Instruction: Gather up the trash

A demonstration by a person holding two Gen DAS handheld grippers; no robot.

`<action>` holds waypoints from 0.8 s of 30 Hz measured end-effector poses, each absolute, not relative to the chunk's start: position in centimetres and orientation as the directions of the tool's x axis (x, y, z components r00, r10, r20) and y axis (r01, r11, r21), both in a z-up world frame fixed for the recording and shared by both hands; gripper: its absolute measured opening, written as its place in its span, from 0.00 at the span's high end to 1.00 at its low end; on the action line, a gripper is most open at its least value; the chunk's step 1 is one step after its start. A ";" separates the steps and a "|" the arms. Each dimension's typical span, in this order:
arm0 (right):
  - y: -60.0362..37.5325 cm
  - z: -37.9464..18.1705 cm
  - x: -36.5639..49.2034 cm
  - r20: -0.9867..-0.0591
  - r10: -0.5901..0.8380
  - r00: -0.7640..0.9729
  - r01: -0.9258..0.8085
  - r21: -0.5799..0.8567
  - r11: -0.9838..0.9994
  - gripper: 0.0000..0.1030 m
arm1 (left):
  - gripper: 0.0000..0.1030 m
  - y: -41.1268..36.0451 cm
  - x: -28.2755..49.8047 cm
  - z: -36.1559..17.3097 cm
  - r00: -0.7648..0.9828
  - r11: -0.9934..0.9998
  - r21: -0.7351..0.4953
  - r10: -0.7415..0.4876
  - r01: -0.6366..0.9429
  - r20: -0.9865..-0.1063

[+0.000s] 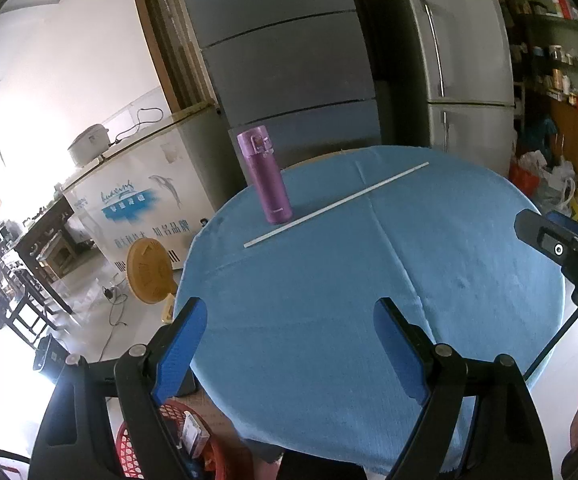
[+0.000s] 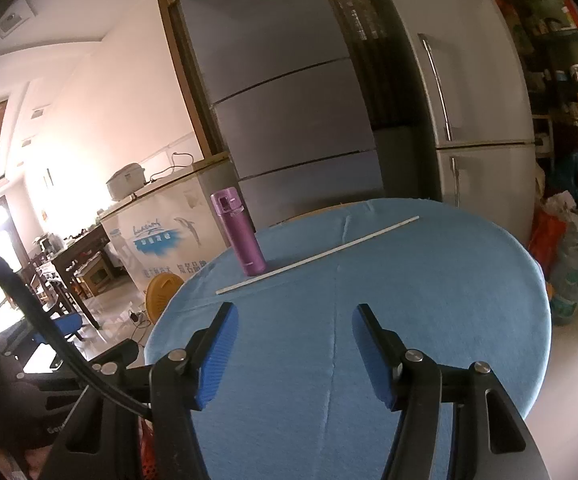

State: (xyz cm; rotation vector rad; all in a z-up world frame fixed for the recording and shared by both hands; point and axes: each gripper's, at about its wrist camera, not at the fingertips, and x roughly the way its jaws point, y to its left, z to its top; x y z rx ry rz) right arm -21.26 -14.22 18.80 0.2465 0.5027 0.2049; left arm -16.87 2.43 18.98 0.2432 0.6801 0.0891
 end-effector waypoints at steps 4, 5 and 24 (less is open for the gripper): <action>-14.6 18.6 -21.0 -0.453 0.252 0.855 -0.125 0.291 0.948 0.38 | 0.17 2.3 -16.7 18.7 0.769 0.967 0.253 0.158 0.005 -0.619; -14.7 18.5 -21.0 -0.453 0.252 0.855 -0.124 0.293 0.948 0.38 | 0.17 2.3 -16.6 18.7 0.768 0.967 0.254 0.158 0.006 -0.621; -14.3 18.4 -20.9 -0.464 0.249 0.850 -0.124 0.283 0.951 0.38 | 0.17 2.1 -16.8 18.0 0.757 0.967 0.253 0.143 0.031 -0.638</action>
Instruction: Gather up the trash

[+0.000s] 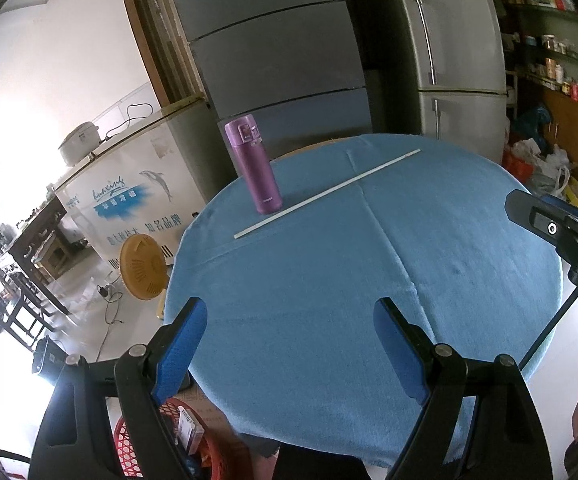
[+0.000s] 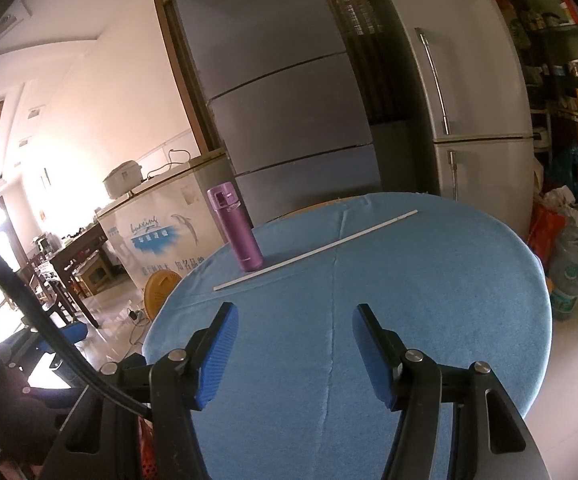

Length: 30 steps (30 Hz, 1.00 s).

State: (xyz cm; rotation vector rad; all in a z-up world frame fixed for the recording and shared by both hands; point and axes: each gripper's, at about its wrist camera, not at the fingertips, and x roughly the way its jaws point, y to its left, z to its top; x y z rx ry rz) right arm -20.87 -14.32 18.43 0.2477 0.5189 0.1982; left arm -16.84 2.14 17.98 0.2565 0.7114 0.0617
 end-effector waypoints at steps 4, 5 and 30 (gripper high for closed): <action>-14.0 18.4 -20.9 -0.466 0.244 0.851 -0.124 0.273 0.954 0.38 | 0.17 2.2 -17.0 17.8 0.754 0.967 0.251 0.139 0.035 -0.642; -13.9 18.3 -20.9 -0.467 0.244 0.850 -0.124 0.272 0.954 0.38 | 0.17 2.3 -17.0 17.7 0.753 0.967 0.251 0.139 0.036 -0.643; -12.8 18.2 -20.8 -0.479 0.248 0.842 -0.133 0.261 0.956 0.38 | 0.17 2.9 -17.2 17.2 0.748 0.969 0.245 0.137 0.036 -0.650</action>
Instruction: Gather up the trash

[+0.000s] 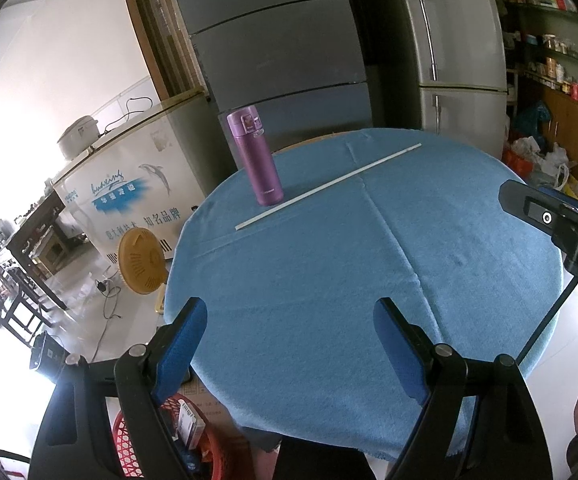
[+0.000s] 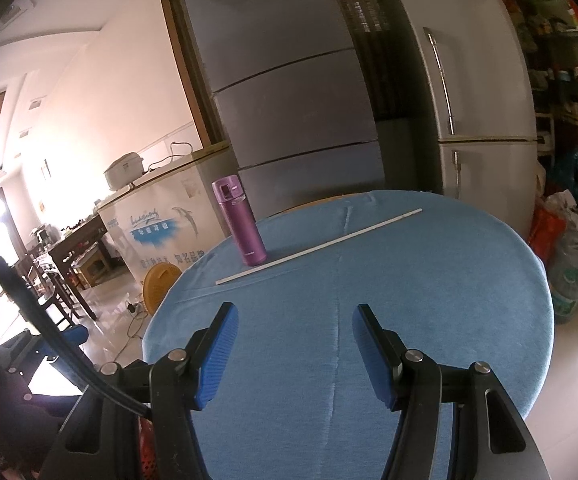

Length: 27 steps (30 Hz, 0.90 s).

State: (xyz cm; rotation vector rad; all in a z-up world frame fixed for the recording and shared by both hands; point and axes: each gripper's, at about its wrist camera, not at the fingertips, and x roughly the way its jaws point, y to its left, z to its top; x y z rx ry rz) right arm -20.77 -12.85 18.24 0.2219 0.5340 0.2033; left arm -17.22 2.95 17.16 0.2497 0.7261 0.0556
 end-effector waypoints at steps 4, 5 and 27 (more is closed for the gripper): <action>-12.5 18.4 -20.8 -0.479 0.250 0.842 -0.141 0.253 0.957 0.38 | 0.17 3.2 -17.4 17.1 0.749 0.970 0.240 0.134 0.034 -0.649; -12.4 18.4 -20.7 -0.479 0.251 0.841 -0.142 0.252 0.957 0.38 | 0.17 3.2 -17.5 17.0 0.750 0.970 0.239 0.133 0.034 -0.648; -9.9 18.6 -20.9 -0.490 0.255 0.834 -0.171 0.212 0.962 0.38 | 0.17 5.2 -17.9 17.0 0.747 0.979 0.203 0.125 0.015 -0.653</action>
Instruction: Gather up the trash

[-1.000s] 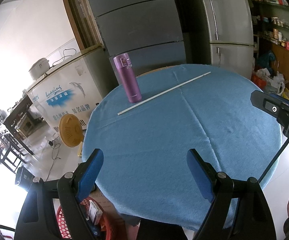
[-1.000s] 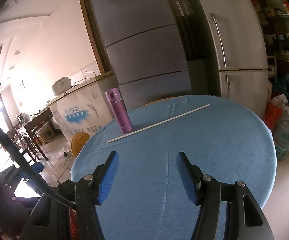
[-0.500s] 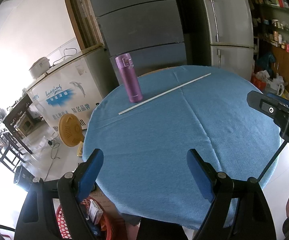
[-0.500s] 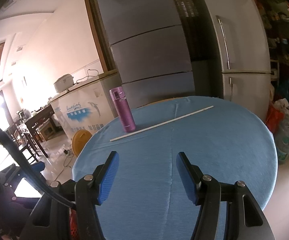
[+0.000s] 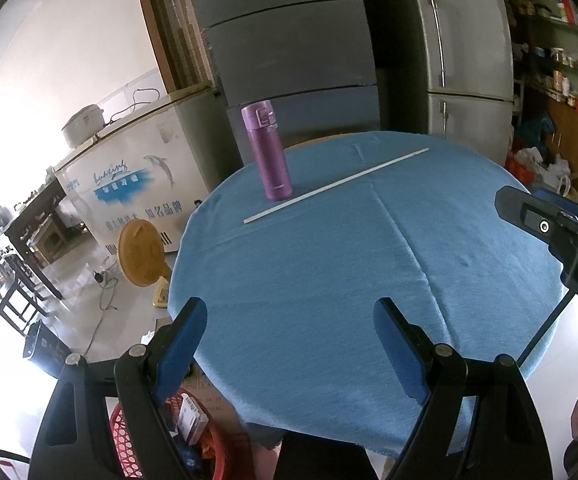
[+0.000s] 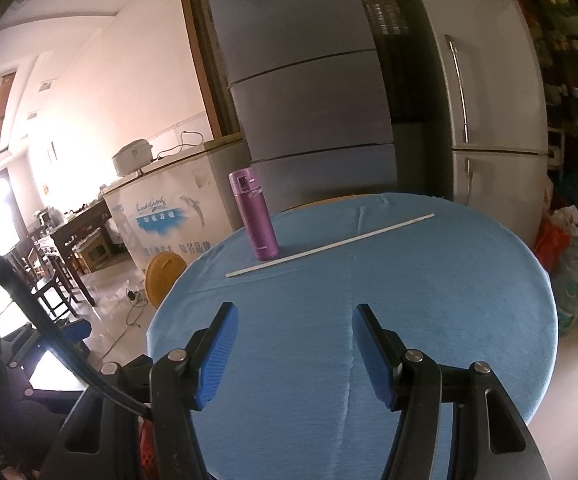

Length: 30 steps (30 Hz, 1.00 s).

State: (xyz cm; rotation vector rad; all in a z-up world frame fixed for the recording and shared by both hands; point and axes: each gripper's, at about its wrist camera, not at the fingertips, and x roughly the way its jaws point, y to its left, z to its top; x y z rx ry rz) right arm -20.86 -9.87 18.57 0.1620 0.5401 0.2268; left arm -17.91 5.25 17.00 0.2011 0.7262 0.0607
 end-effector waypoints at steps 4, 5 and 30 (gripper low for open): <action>-9.4 18.6 -20.9 -0.492 0.254 0.832 -0.174 0.204 0.963 0.38 | 0.17 5.7 -18.0 17.0 0.748 0.980 0.197 0.122 0.012 -0.653; -9.2 18.6 -20.9 -0.492 0.255 0.832 -0.175 0.202 0.964 0.38 | 0.17 5.8 -18.0 17.0 0.748 0.981 0.195 0.122 0.011 -0.653; -8.8 17.8 -20.3 -0.514 0.258 0.818 -0.174 0.206 0.963 0.38 | 0.17 5.9 -17.1 16.1 0.731 0.978 0.209 0.136 0.009 -0.668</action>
